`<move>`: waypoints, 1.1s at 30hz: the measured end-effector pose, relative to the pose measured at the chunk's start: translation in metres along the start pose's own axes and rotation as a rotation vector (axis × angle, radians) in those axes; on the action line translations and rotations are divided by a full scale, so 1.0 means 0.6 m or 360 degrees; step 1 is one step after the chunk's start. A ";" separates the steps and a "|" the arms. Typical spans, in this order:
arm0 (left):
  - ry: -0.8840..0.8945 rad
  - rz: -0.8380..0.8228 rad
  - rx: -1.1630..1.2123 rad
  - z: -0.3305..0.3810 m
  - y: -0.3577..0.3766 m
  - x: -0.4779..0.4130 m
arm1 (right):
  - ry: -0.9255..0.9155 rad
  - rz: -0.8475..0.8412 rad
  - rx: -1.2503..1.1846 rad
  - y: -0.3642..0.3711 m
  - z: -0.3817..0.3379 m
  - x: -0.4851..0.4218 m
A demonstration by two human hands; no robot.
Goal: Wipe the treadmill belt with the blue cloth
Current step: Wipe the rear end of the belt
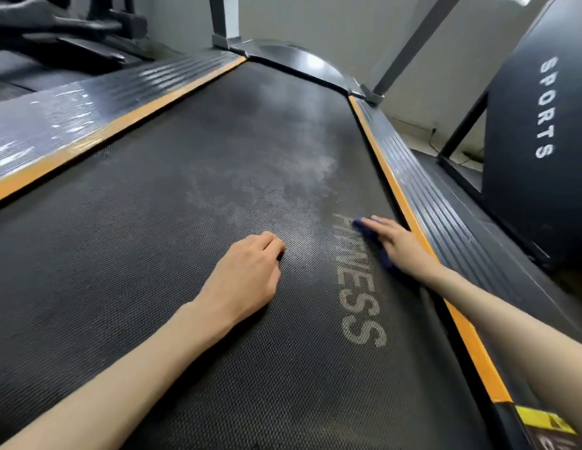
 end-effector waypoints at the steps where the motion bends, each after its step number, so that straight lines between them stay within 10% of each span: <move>1: -0.0013 0.0013 -0.0004 0.000 -0.002 -0.001 | 0.0248 0.0117 -0.0026 -0.008 0.038 -0.032; 5: -0.0049 0.0011 -0.0076 0.005 -0.004 -0.004 | 0.0567 0.0273 -0.0012 0.006 0.057 -0.068; 13: -0.0068 0.0016 -0.0057 0.003 0.002 -0.004 | -0.0465 -0.0390 -0.0199 0.039 -0.135 0.154; 21: -0.0063 0.0032 -0.0051 0.003 0.000 -0.005 | 0.0504 0.0300 0.0011 0.010 0.006 -0.054; 28: -0.0053 0.0071 -0.0008 0.001 0.001 -0.008 | -0.0731 -0.0597 -0.0291 0.080 -0.224 0.177; 33: -0.0045 0.0047 0.0012 -0.001 0.000 -0.003 | -0.0401 -0.0288 -0.0200 0.046 -0.116 0.047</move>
Point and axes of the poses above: each hand's wrist, its own x-axis away from the middle knuckle, its own y-axis out of the palm, z = x × y, the point moved 5 cm from there along -x, towards the middle knuckle, and after that the axes turned 12 degrees about -x, right-handed, at the moved point
